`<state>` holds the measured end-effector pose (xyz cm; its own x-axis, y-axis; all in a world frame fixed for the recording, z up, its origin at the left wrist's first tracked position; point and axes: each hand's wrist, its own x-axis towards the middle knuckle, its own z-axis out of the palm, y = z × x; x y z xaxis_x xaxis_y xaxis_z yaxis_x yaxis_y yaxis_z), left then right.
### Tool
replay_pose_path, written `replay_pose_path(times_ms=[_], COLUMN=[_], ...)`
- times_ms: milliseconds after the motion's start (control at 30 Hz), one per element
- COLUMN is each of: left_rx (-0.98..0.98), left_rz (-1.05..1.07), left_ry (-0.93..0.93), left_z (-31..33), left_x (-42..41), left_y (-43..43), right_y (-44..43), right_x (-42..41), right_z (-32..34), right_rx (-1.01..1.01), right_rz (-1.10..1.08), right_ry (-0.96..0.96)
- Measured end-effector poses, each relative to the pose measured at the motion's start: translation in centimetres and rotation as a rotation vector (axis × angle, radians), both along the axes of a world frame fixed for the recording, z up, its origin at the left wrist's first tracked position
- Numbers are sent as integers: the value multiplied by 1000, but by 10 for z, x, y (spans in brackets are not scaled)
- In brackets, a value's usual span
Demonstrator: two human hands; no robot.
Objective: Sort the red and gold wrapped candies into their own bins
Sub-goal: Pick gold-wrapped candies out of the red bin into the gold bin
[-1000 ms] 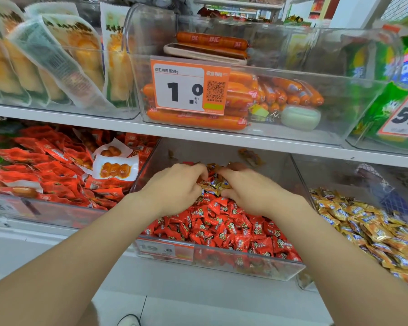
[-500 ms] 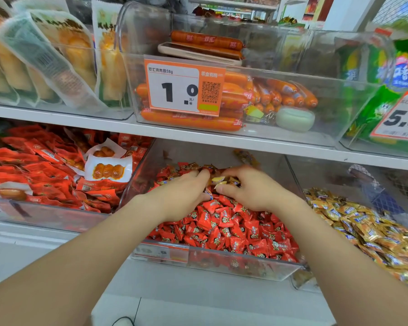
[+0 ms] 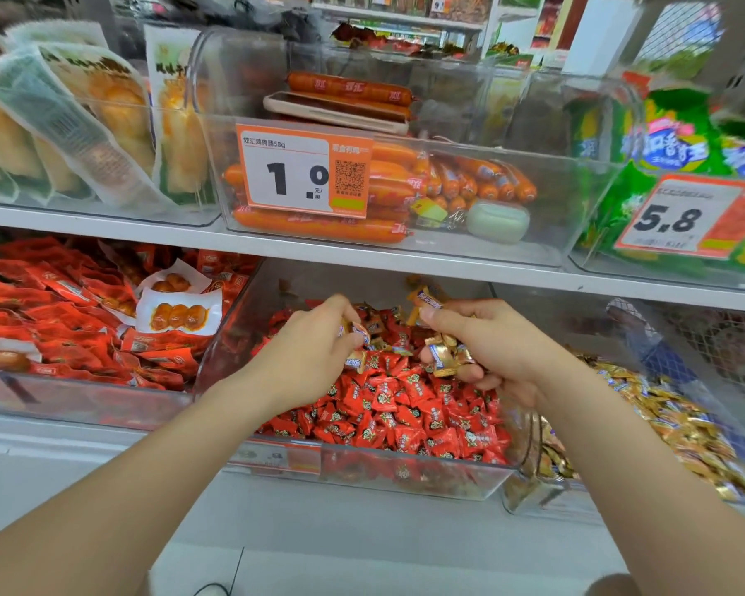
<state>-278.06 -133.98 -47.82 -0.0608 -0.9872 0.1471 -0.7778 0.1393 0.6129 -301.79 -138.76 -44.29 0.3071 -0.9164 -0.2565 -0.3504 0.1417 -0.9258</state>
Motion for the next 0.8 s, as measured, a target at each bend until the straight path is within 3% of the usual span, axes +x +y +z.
replay_pose_path(times_ms=[267, 333, 433, 500, 600, 700, 800], left_rx=[-55, -85, -134, -176, -243, -265, -19], left_rz=[-28, -70, -172, -261, -317, -259, -239], left_ry=[83, 103, 125, 79, -50, -237, -368], left_z=[14, 18, 26, 31, 29, 13, -4], left_x=[-44, -68, -116, -154, -210, -252, -277], left_y=[19, 29, 43, 42, 26, -2, -29], right_y=[37, 35, 20, 15, 17, 29, 38], right_x=[-66, -98, -150, -176, -200, -217, -232], right_z=[21, 15, -15, -34, -44, -39, -36], right_rx=[205, 0, -544, -547, -526, -556, -552], right_rz=[-138, -233, -276, -158, -32, -87, -141], right_ry=[-331, -191, 456, 765, 750, 648, 534])
